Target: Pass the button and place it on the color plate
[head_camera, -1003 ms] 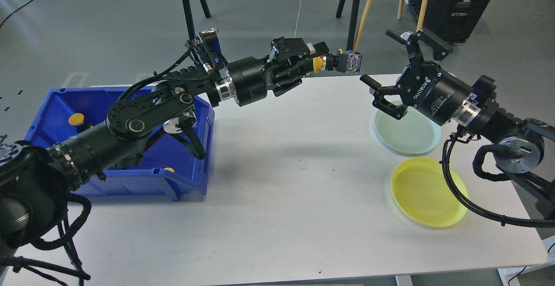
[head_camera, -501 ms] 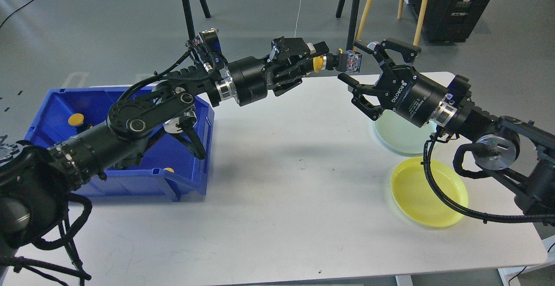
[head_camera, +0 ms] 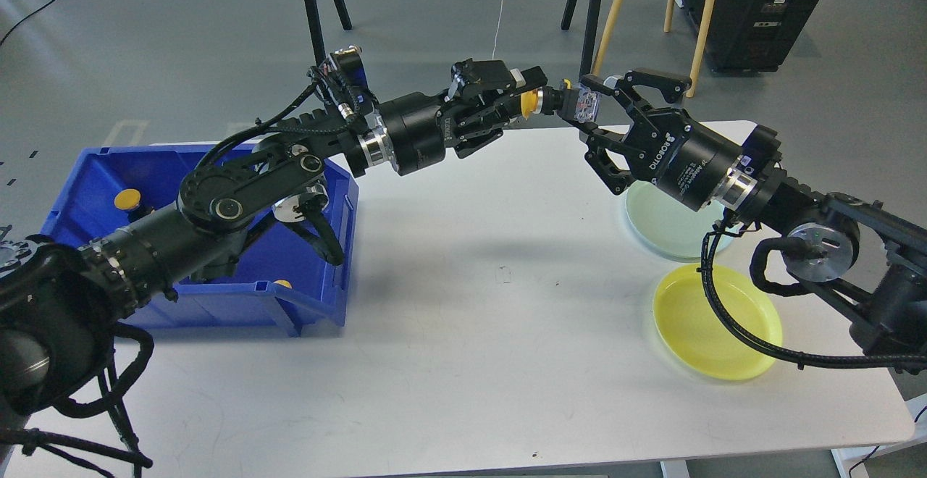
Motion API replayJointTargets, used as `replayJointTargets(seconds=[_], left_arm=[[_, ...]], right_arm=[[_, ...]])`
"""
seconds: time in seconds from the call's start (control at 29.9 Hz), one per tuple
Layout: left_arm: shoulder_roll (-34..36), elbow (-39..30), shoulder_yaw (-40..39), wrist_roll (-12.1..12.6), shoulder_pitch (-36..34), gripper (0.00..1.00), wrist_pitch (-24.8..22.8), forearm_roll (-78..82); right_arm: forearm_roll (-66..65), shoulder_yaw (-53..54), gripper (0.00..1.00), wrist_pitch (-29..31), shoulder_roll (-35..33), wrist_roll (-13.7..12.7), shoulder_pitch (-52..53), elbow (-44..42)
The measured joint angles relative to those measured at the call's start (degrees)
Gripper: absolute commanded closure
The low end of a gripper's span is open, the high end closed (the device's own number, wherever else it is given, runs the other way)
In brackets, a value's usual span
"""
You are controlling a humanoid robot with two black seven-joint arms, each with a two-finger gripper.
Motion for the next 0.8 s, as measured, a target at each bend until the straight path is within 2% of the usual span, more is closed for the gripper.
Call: replayJointTargets(seconds=[0.03,0.07,0.23,0.4,0.57,0.7,0.77,0.8], left_arm=[[-0.32,-0.01,-0.25,0.00,0.00,0.04,0.28,-0.38],[-0.56,-0.07,-0.48,0.00,0.01,0.03,0.55,-0.66],[0.19,-0.39,-1.17,-0.01,0.08,0.02,0.60,-1.06],[3.98,-1.09,-2.35,-0.01,0.09,0.02,-0.30,-0.99],[16.71,-4.71,-1.22,-0.01,-0.33,0.02,-0.40,5.32],[28.63,-7.69,-0.62,-0.02,-2.05,0.01,-0.47,24.01],[32.65,-7.80,-0.47,-0.02,-2.84,0.01,-0.46,35.54],[34.15,-7.67,-0.31,-0.02,-2.89,0.01,-0.45,41.85]], right_arm=[[0.00,-0.02,0.99,-0.10,-0.12,-0.09,-0.09,-0.02],[0.01,0.00,0.99,-0.23,-0.24,-0.12,-0.21,-0.03],[0.52,1.28,0.99,-1.64,-1.27,-0.12,-2.05,0.00],[0.52,5.91,0.99,-5.60,-5.03,0.03,-10.60,0.72],[-0.37,6.59,0.99,-11.04,-17.59,0.08,-22.48,2.82],[-0.37,5.40,0.99,-12.60,-24.99,-0.59,-29.79,3.25],[-0.37,4.56,0.99,-12.87,-26.49,-2.09,-32.50,2.97],[-0.37,4.24,0.95,-12.95,-26.62,-2.86,-33.00,2.57]])
